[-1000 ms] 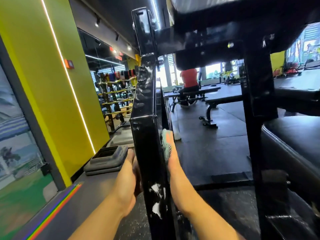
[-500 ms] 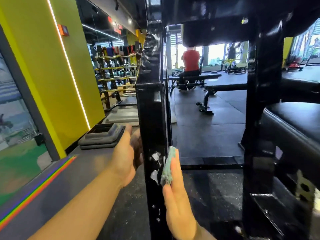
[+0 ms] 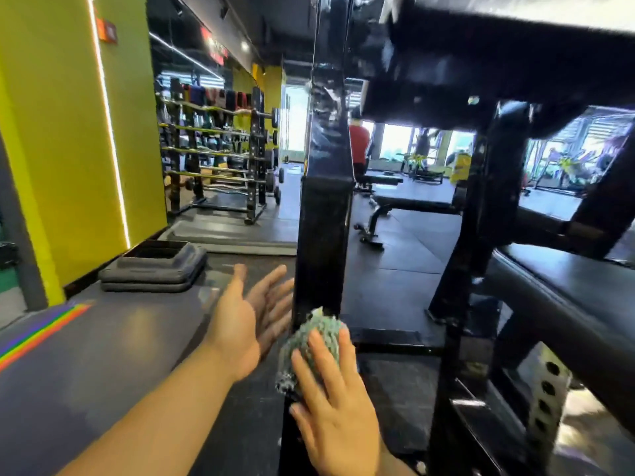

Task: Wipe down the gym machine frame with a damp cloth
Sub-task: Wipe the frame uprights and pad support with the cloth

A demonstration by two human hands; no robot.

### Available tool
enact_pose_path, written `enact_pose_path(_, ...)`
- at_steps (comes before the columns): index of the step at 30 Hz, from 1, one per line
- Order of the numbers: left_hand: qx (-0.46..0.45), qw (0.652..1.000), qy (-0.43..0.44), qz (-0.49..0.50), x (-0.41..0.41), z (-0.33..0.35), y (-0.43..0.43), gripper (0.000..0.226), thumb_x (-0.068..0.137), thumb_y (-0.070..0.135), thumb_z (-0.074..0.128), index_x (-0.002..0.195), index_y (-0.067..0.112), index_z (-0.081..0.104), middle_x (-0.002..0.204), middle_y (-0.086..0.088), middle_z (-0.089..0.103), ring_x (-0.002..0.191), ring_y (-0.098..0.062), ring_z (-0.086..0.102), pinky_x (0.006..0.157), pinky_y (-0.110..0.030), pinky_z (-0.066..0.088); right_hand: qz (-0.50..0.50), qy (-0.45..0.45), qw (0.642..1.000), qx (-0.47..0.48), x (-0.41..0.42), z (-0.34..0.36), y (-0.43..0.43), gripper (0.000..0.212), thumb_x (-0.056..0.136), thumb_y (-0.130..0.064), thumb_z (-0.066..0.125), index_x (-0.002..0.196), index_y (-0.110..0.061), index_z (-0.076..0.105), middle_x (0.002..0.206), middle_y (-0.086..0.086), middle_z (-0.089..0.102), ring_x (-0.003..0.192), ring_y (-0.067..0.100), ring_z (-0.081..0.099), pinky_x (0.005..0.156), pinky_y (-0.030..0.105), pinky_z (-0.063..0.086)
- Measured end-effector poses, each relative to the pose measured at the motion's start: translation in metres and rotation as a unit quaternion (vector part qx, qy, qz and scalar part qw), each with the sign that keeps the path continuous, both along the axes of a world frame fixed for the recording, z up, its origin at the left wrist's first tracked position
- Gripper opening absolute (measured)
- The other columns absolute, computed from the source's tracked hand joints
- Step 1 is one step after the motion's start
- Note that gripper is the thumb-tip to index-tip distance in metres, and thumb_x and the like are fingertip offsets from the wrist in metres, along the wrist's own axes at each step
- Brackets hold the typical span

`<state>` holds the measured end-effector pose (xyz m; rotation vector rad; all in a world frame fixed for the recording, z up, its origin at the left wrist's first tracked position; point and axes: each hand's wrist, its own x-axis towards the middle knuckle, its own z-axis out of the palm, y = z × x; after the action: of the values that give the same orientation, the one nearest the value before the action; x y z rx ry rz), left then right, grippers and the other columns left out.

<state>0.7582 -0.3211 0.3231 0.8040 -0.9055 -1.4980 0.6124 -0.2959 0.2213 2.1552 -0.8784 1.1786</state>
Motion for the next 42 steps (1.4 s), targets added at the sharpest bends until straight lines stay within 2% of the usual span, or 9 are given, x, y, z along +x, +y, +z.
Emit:
enact_pose_path(5, 0.052, 0.997, -0.053, -0.022, -0.01, -0.049, 0.008, 0.065, 0.089, 0.059, 0.036, 0.114, 0.003, 0.059, 0.094, 0.0, 0.067, 0.088, -0.017, 0.057, 0.079, -0.031, 0.042, 0.008, 0.046, 0.997, -0.064, -0.002, 0.064, -0.016, 0.04, 0.103, -0.031, 0.031, 0.143, -0.024, 0.035, 0.154, -0.005, 0.027, 0.149, 0.026, -0.001, 0.12, 0.045, 0.003)
enact_pose_path(9, 0.015, 0.995, -0.068, -0.072, -0.011, -0.065, 0.008, 0.069, 0.093, 0.059, 0.022, 0.143, 0.014, 0.038, 0.138, 0.0, 0.048, 0.128, -0.019, 0.044, 0.098, -0.034, 0.032, 0.045, -0.061, 0.996, -0.047, 0.011, 0.104, -0.028, 0.035, 0.1, -0.016, 0.038, 0.135, -0.019, 0.042, 0.144, 0.001, 0.036, 0.146, 0.024, 0.016, 0.119, 0.044, 0.008)
enact_pose_path(16, -0.019, 0.991, 0.041, -0.125, -0.013, -0.071, 0.012, 0.05, 0.097, 0.046, 0.022, 0.094, 0.018, 0.063, 0.077, 0.003, 0.074, 0.069, -0.006, 0.069, 0.056, -0.017, 0.053, 0.013, -0.125, 0.988, 0.087, 0.021, -0.009, 0.019, 0.049, 0.102, -0.029, 0.036, 0.149, -0.038, 0.024, 0.158, -0.023, 0.002, 0.146, 0.001, 0.008, 0.116, 0.019, 0.018)
enact_pose_path(19, -0.031, 0.987, 0.075, -0.137, -0.013, -0.074, 0.01, 0.047, 0.098, 0.046, 0.02, 0.094, 0.022, 0.061, 0.073, 0.013, 0.072, 0.065, 0.003, 0.067, 0.053, -0.013, 0.05, -0.078, -0.105, 0.991, 0.014, 0.031, 0.058, 0.002, 0.049, 0.104, -0.028, 0.025, 0.152, -0.026, 0.014, 0.159, -0.012, -0.018, 0.148, 0.015, -0.01, 0.121, 0.043, 0.008)
enact_pose_path(23, -0.052, 0.985, 0.063, -0.154, -0.011, -0.076, 0.008, 0.043, 0.1, 0.043, 0.018, 0.093, 0.029, 0.058, 0.071, 0.023, 0.069, 0.068, 0.012, 0.063, 0.064, -0.009, 0.049, -0.117, -0.138, 0.983, 0.014, 0.036, 0.067, -0.004, 0.052, 0.104, -0.029, 0.024, 0.151, -0.016, 0.006, 0.16, -0.007, -0.012, 0.148, 0.021, -0.012, 0.12, 0.043, -0.003)
enact_pose_path(27, -0.089, 0.978, 0.07, -0.174, -0.005, -0.084, 0.007, 0.054, 0.097, 0.057, 0.023, 0.124, 0.026, 0.059, 0.125, 0.009, 0.062, 0.121, -0.007, 0.052, 0.11, -0.036, 0.032, -0.148, -0.097, 0.979, 0.105, 0.034, -0.025, 0.038, 0.059, 0.105, -0.038, 0.021, 0.152, -0.027, -0.013, 0.159, -0.005, -0.023, 0.147, 0.027, -0.015, 0.119, 0.037, -0.005)
enact_pose_path(34, -0.083, 0.966, 0.109, -0.22, -0.002, -0.084, 0.006, 0.056, 0.1, 0.051, 0.018, 0.112, 0.023, 0.065, 0.11, 0.001, 0.07, 0.104, -0.012, 0.065, 0.09, -0.034, 0.046, -0.185, -0.197, 0.963, 0.01, 0.047, 0.084, -0.009, 0.06, 0.102, -0.034, 0.027, 0.15, -0.016, -0.003, 0.156, 0.002, -0.012, 0.146, 0.022, -0.015, 0.119, 0.028, -0.008)
enact_pose_path(39, -0.091, 0.972, 0.093, -0.193, -0.007, -0.082, 0.005, 0.059, 0.1, 0.05, 0.013, 0.115, 0.024, 0.065, 0.113, 0.0, 0.069, 0.112, -0.014, 0.061, 0.105, -0.041, 0.039, -0.17, -0.149, 0.965, 0.131, 0.042, -0.045, 0.043, 0.06, 0.104, -0.041, 0.021, 0.151, -0.031, -0.014, 0.159, -0.007, -0.021, 0.147, 0.017, -0.013, 0.118, 0.024, 0.0)
enact_pose_path(42, -0.084, 0.973, 0.096, -0.191, -0.004, -0.082, 0.007, 0.059, 0.1, 0.051, 0.014, 0.113, 0.024, 0.066, 0.112, 0.0, 0.069, 0.112, -0.014, 0.061, 0.104, -0.04, 0.039, -0.169, -0.151, 0.965, 0.134, 0.043, -0.052, 0.044, 0.06, 0.104, -0.041, 0.021, 0.151, -0.033, -0.016, 0.158, -0.009, -0.024, 0.147, 0.021, -0.014, 0.119, 0.041, 0.004)
